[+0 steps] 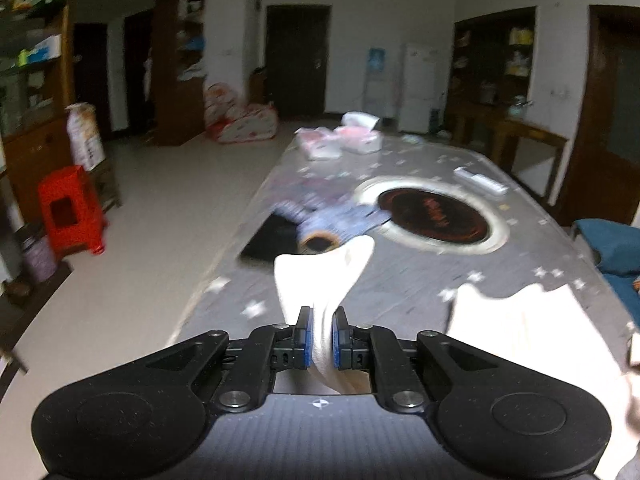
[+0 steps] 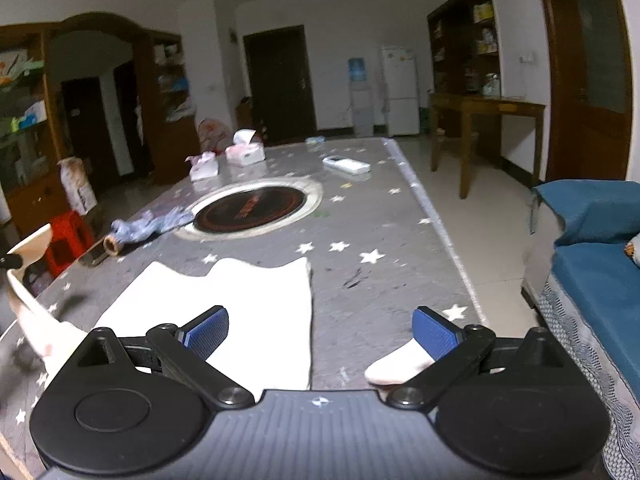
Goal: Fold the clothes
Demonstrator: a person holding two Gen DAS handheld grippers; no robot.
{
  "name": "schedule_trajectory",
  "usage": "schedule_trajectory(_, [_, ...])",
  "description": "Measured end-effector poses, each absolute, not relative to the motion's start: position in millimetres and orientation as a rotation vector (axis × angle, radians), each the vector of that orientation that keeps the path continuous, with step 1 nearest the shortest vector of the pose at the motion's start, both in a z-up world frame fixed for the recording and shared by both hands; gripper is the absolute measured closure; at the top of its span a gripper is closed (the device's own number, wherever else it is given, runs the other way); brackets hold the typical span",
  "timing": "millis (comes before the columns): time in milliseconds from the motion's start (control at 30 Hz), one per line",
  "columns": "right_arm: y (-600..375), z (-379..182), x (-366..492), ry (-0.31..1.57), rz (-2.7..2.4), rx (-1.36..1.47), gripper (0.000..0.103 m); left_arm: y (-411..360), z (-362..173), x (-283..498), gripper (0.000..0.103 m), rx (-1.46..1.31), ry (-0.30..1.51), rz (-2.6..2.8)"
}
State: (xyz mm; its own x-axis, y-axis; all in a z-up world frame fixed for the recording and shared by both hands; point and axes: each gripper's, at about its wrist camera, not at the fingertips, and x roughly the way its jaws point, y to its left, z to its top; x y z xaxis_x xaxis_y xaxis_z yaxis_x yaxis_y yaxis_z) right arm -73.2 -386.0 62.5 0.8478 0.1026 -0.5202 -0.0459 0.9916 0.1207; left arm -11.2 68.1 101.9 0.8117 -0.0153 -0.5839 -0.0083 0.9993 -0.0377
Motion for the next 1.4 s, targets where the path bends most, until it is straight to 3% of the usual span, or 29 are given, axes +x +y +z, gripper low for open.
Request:
schedule_trajectory(267, [-371.1, 59.3, -60.8, 0.610, 0.157, 0.045, 0.004, 82.2, 70.1, -8.1, 0.089, 0.048, 0.764, 0.145])
schedule_trajectory(400, [-369.3, 57.9, -52.5, 0.631, 0.179, 0.045, 0.008, 70.2, 77.5, -7.3, 0.063, 0.065, 0.728, 0.109])
schedule_trajectory(733, [-367.6, 46.0, -13.1, 0.692, 0.233, 0.096, 0.017, -11.2, 71.7, 36.9, 0.060, 0.117, 0.701, -0.192])
schedule_trajectory(1133, [-365.3, 36.6, 21.5, 0.718, 0.250, 0.086, 0.017, -61.9, 28.6, 111.3, 0.055, 0.138, 0.766, -0.301])
schedule_trajectory(1200, [-365.1, 34.7, 25.5, 0.721, 0.249, 0.084, 0.017, -62.8, 24.3, 116.9, 0.057, 0.125, 0.777, -0.320])
schedule_trajectory(1300, [-364.6, 32.6, 31.1, 0.725, 0.247, 0.083, 0.017, -63.6, 25.3, 118.5, 0.093, 0.092, 0.770, -0.360])
schedule_trajectory(1400, [-362.9, 31.5, 33.6, 0.725, 0.247, 0.076, 0.017, -68.5, 33.6, 109.3, 0.097, 0.100, 0.719, -0.394])
